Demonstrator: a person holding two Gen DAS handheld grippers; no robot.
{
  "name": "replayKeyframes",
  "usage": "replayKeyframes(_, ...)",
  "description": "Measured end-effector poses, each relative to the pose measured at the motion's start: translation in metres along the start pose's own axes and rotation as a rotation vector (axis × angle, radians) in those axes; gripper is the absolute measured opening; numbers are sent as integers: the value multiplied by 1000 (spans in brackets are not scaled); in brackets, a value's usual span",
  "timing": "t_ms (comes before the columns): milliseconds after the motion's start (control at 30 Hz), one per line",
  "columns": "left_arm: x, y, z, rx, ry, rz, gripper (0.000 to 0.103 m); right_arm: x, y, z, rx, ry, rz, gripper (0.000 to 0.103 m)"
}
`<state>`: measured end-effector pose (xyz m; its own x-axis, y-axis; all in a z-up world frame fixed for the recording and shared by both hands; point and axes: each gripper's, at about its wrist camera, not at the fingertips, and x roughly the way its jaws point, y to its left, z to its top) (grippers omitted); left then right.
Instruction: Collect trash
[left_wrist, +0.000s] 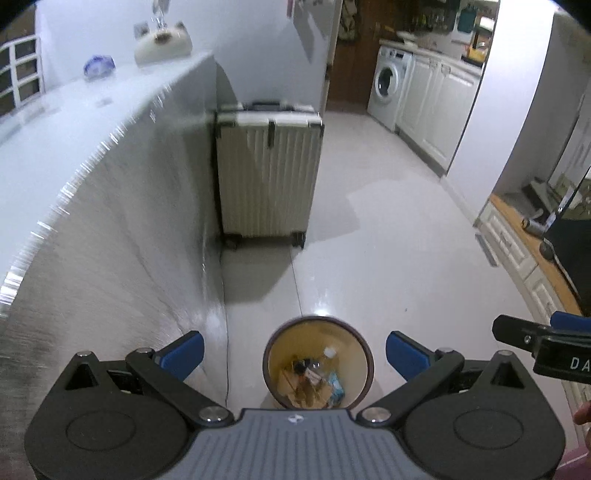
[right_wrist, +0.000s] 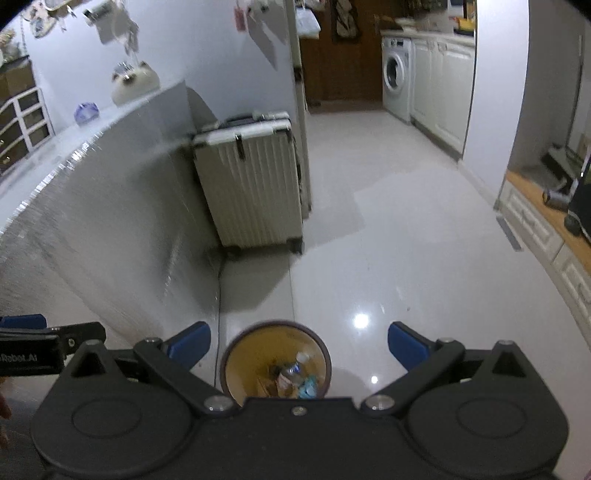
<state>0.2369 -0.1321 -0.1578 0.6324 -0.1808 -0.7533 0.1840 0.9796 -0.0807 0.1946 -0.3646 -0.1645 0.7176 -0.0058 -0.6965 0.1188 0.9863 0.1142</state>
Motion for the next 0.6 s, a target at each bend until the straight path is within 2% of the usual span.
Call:
replayKeyframes(100,-27,5,3,4,-35,-3,103,-22,10,5,-15,-38,11,103)
replayKeyframes(333,-83,21,6,12,-111,41,103,-70,37,10,-29,-104,42,103)
replayKeyframes(433,-104,27,6,9,-147,51,103,-93,45,7,-15,-154,9,103)
replayKeyframes(600,-135,35,-2,17,-181,54,103,-115,53,2,-8,-157,5,103)
